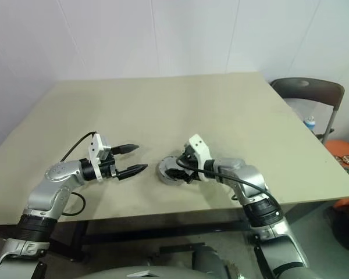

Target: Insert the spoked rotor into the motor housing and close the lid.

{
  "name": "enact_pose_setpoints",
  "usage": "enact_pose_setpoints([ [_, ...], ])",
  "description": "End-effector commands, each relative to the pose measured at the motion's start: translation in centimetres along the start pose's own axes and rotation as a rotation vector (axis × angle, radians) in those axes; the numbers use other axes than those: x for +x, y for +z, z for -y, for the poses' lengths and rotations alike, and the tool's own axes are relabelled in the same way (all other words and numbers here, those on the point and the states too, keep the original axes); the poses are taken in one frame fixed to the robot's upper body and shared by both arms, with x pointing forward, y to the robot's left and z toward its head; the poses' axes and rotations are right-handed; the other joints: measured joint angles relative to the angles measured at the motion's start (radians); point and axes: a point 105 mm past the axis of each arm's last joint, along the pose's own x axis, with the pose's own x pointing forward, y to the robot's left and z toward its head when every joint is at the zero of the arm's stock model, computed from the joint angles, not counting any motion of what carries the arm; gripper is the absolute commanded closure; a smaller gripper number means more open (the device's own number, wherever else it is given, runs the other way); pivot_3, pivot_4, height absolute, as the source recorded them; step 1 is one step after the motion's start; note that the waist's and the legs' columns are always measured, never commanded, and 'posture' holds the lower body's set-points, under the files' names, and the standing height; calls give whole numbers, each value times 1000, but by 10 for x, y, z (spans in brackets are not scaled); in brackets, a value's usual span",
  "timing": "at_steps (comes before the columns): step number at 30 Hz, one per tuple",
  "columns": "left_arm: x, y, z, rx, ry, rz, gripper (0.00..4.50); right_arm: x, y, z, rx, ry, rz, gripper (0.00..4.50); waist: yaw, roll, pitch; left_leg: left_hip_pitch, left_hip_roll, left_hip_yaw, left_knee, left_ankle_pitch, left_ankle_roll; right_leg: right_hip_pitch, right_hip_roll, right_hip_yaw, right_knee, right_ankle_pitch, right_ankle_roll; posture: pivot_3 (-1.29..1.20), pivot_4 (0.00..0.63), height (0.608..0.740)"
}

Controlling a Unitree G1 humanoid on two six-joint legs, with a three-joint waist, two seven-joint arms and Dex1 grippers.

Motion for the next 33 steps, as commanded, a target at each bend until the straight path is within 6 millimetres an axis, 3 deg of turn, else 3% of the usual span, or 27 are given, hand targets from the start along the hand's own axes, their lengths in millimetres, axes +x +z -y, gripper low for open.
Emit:
enact_pose_setpoints([
  [1, 0, 12, -3, 39, 6, 25, 0, 5, -24, 0, -14, -2, -93, 26, -1, 0, 0, 0, 0, 0, 0, 0, 0, 1, 0, 0, 0, 0, 0, 0, 0, 740],
  [6, 0, 14, -2, 43, 5, 27, 0, 8, -9, 0, -9, -4, -24, 26, -3, 0, 0, 0, 0, 0, 0, 0, 0, 2, 0, 0, 0, 0, 0, 0, 0, 740],
  [21, -3, 17, -10, 58, 35, 29, 0, 15, -12, -8, -41, 5, -36, 26, -3, 0, 0, 0, 0, 0, 0, 0, 0, 1, 1, 0, 0, 0, 0, 0, 0, 740],
  [24, -7, 17, -13, 65, 58, 30, 0, 17, -8, -6, -32, -5, -13, 537, -3, 0, 0, 0, 0, 0, 0, 0, 0, 1, 1, 0, 0, 0, 0, 0, 0, 740],
  [26, -8, 17, -15, 66, 68, 31, 0, 18, -6, -5, -34, -6, -7, 1203, -3, 0, 0, 0, 0, 0, 0, 0, 0, 1, 1, 0, 0, 0, 0, 0, 0, 740],
  [33, -9, 17, -17, 66, 77, 32, 0, 21, -1, 8, -70, -88, -1, 1234, -9, 0, 0, 0, 1, 0, 0, 0, -1, 2, 1, 0, 1, 0, 0, 0, 0, 740],
])
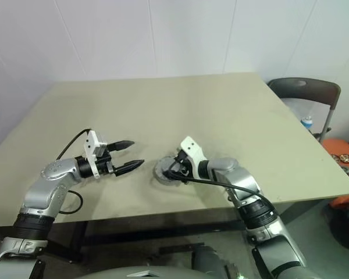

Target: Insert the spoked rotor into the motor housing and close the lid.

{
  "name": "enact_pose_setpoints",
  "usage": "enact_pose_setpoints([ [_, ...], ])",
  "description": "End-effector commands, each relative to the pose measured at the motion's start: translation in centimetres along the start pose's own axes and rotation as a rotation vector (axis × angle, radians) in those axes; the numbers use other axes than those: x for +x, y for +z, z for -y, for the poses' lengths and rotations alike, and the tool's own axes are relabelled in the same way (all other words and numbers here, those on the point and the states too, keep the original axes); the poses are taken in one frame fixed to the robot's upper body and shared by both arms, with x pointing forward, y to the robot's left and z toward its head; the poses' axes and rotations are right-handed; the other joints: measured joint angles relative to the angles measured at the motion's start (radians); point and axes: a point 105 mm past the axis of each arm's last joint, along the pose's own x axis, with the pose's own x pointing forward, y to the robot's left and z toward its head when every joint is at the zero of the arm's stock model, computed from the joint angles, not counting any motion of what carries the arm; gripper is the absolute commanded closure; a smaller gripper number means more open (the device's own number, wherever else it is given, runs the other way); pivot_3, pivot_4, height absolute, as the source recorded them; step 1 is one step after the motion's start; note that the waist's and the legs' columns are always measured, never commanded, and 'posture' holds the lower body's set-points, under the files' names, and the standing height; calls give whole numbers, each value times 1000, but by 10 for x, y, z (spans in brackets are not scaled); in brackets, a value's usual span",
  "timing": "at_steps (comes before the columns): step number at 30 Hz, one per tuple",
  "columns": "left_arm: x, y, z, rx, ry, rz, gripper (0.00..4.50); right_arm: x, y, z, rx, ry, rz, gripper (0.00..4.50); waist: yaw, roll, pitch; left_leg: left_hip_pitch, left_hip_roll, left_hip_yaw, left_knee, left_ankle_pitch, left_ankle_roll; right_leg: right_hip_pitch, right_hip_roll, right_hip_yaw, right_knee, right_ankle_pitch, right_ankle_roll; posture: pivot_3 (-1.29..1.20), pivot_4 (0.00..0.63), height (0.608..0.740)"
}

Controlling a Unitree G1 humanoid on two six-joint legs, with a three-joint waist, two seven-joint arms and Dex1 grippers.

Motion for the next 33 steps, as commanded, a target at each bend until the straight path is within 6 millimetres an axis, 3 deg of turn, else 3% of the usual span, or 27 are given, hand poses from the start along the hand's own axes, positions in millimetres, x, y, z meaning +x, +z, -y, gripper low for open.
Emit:
enact_pose_setpoints([
  [1, -1, 12, -6, 51, 17, 27, 0, 5, -6, 13, 14, -78, -26, 1234, -1, 0, 0, 0, 0, 0, 0, 0, -1, 0, 0, 0, 0, -1, 1, 0, 0, 740],
  [3, -1, 12, -7, 51, 19, 27, 0, 5, 3, 13, 46, -67, 19, 1234, -2, 0, 0, 1, 0, 0, 0, 1, -2, 0, 1, 0, 1, -2, 3, 0, 0, 740],
  [6, -2, 9, -7, 45, 17, 18, 0, 0, 32, -2, 179, 59, 162, 1234, -1, 0, 2, 2, 0, -2, 0, 2, -3, 1, 2, 0, 2, -3, 1, 0, 0, 740],
  [9, -2, 6, -5, 36, 14, 13, 0, -1, 38, -3, 197, 77, 179, 1234, 0, 2, 4, 0, 0, -3, 0, 2, -4, -1, 3, 0, 2, -1, 2, 0, 0, 740],
  [15, -6, 3, -5, 29, 15, 8, 0, 3, 23, 1, 134, 34, 101, 1234, -1, 2, 4, -6, 0, -3, -1, 2, -4, -13, 2, 0, 1, 2, -2, 0, 0, 740],
  [24, -7, 2, -6, 31, 16, 6, 0, 9, 3, -1, 29, 13, 12, 1234, -1, 2, 4, -2, 0, -2, -1, 2, -3, -8, 2, 0, 1, 1, -1, 0, 0, 740],
  [33, -7, 2, -5, 34, 10, 2, 0, 0, -14, 3, -6, 30, -92, 1234, 4, 2, 4, -1, 0, -3, -1, 2, -3, -7, 2, 0, 0, 1, -1, 0, 0, 740],
])
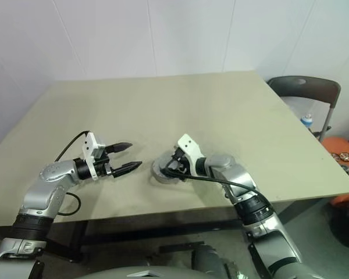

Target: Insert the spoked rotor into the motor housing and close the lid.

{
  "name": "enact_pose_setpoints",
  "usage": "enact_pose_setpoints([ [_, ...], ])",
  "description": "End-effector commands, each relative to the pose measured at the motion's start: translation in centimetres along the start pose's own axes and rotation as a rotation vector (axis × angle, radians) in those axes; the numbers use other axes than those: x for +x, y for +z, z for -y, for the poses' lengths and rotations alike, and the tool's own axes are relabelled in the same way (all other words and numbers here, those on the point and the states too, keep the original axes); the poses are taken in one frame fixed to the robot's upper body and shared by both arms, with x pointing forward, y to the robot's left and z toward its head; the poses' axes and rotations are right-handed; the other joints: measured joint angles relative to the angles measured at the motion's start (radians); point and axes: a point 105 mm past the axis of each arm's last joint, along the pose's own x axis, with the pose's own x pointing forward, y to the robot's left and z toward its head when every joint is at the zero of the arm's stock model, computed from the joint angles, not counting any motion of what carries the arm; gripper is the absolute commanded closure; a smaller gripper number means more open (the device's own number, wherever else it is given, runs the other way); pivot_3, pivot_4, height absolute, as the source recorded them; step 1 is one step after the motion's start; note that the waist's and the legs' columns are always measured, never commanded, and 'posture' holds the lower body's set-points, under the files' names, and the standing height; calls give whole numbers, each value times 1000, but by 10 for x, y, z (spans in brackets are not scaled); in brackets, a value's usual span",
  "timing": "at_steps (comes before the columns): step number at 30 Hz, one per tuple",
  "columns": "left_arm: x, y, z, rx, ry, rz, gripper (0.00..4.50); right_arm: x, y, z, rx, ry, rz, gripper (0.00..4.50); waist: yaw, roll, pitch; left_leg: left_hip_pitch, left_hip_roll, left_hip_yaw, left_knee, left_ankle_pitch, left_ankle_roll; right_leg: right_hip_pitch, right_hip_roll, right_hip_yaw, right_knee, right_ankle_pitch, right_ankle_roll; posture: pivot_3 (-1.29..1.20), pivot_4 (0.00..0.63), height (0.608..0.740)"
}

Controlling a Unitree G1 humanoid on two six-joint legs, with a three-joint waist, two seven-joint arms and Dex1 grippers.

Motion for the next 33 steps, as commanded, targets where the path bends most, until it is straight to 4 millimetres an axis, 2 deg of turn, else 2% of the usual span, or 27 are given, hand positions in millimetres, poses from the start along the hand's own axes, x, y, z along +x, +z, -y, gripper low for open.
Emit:
enact_pose_setpoints([
  [1, -3, 10, -3, 47, 9, 20, 0, 0, -19, 7, 28, -27, -80, 1234, 1, 0, 0, 0, 0, 0, 0, 0, 0, 0, 0, 0, 0, 0, 0, 0, 0, 740],
  [8, -1, 12, -2, 49, 6, 21, 0, 4, -10, 30, 35, -180, -27, 1234, -5, -1, 0, 1, 0, 0, 0, 0, 0, 6, 0, 0, 0, -3, 3, 0, 0, 740],
  [11, -1, 12, -1, 48, 5, 18, 0, 7, -8, 24, 54, -140, -5, 1234, -3, 0, 1, 3, 0, 0, 1, 0, -1, 8, 0, 0, 1, -4, 2, 0, 0, 740],
  [15, 0, 12, -2, 47, 3, 15, 0, 4, 7, 16, 73, -87, 94, 1234, -1, 0, 2, 2, 0, -2, 1, 1, -1, 7, 1, -1, 1, -4, 2, 0, 0, 740],
  [20, 2, 13, -1, 49, 1, 18, 0, 3, 2, 22, 26, -122, 63, 1234, 0, 0, 2, -2, -1, -1, 1, 1, -1, -3, 0, 0, 0, 0, 1, 0, 0, 740],
  [24, 1, 11, -1, 45, 0, 15, 0, 1, 5, 12, 50, -48, 82, 1234, 2, 0, 2, -3, -1, -1, 0, 0, 0, -3, -1, 0, -1, 0, 1, 0, 0, 740],
  [33, -2, 17, 5, 31, -38, 42, 0, -5, 8, 4, -36, 8, 82, 1234, 2, 0, 4, -4, -1, -1, -1, -1, 2, -3, -1, 0, -1, 0, 1, 0, 0, 740],
])
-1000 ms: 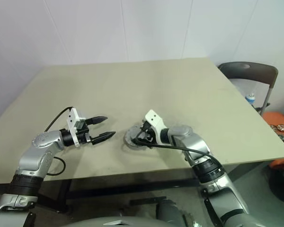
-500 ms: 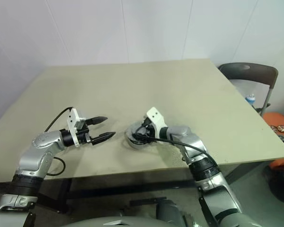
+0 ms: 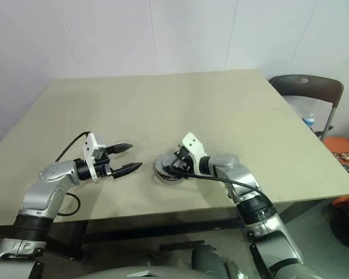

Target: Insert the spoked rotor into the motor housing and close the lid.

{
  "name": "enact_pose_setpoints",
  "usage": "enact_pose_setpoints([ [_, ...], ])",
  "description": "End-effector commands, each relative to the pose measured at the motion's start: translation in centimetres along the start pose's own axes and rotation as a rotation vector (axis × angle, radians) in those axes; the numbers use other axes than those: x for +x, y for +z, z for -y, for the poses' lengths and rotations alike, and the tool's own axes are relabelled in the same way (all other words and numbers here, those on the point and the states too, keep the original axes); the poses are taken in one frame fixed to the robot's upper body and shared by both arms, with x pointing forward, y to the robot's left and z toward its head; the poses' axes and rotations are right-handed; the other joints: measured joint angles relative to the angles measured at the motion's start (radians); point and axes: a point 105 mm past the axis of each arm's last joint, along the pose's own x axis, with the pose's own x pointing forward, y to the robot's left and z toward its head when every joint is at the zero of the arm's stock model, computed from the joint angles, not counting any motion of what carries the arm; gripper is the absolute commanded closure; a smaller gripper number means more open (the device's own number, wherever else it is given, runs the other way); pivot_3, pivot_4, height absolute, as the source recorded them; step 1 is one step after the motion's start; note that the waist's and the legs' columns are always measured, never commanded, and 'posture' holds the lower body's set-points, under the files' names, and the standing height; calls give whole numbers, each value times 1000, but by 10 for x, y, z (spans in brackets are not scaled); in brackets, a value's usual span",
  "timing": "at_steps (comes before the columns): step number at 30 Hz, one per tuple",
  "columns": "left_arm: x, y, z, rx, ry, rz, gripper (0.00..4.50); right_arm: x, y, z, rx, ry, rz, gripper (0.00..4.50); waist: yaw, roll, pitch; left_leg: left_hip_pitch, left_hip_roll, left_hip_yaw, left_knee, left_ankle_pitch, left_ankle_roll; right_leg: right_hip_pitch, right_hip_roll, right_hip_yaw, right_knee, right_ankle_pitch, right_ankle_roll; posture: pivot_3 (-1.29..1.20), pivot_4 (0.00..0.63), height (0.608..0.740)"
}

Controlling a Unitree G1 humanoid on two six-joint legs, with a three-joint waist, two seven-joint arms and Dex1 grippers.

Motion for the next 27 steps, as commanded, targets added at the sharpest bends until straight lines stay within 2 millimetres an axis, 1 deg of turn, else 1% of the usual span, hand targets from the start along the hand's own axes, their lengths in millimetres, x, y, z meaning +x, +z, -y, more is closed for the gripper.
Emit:
enact_pose_setpoints([
  [1, -3, 17, 3, 48, -22, 45, 0, -2, 6, -2, -34, 17, 11, 1234, 0, 0, 0, 0, 0, 0, 0, 0, 0, 0, 0, 0, 0, 0, 0, 0, 0, 740],
  [4, -4, 18, 5, 48, -42, 48, 0, -4, 5, -1, -46, 15, 3, 1234, 1, 0, 0, 0, 0, 0, 0, 0, 0, 0, 0, 0, -1, 0, 0, 0, 0, 740],
  [9, -7, 7, 9, 62, -70, -7, 0, -7, -1, -4, -66, 44, -27, 1234, 3, 1, 1, -1, 0, 0, 0, -1, 1, -1, 0, 0, -1, 0, 0, 0, 0, 740],
  [13, -7, 6, 9, 59, -68, -8, 0, -10, 1, -7, -69, 67, -22, 1234, 5, 1, 1, -2, -1, 0, 0, -2, 3, -1, -1, 0, -1, -1, 1, 0, 0, 740],
  [16, -6, 5, 9, 57, -65, -10, 0, -12, 7, -9, -46, 86, 16, 1234, 5, 1, 1, -5, -1, 0, 0, -2, 3, -4, -2, 0, -1, -1, 1, 0, 0, 740],
  [19, -6, 4, 9, 55, -63, -12, 0, -15, 17, -10, -20, 101, 67, 1234, 4, 1, 1, -10, -1, 0, 0, 0, -1, -9, -2, 0, -2, -1, 1, 0, 0, 740],
  [23, -5, 2, 8, 52, -58, -16, 0, -17, 17, -11, -43, 110, 64, 1234, 4, 1, 1, -14, -1, 0, 0, 0, -1, -14, -2, 0, -2, -1, 1, 0, 0, 740],
  [27, -6, 0, 7, 47, -52, -20, 0, -18, 13, -11, -89, 110, 32, 1234, 4, 1, 1, -14, -1, 0, 0, 0, -1, -14, -2, 0, -1, -1, 1, 0, 0, 740],
])
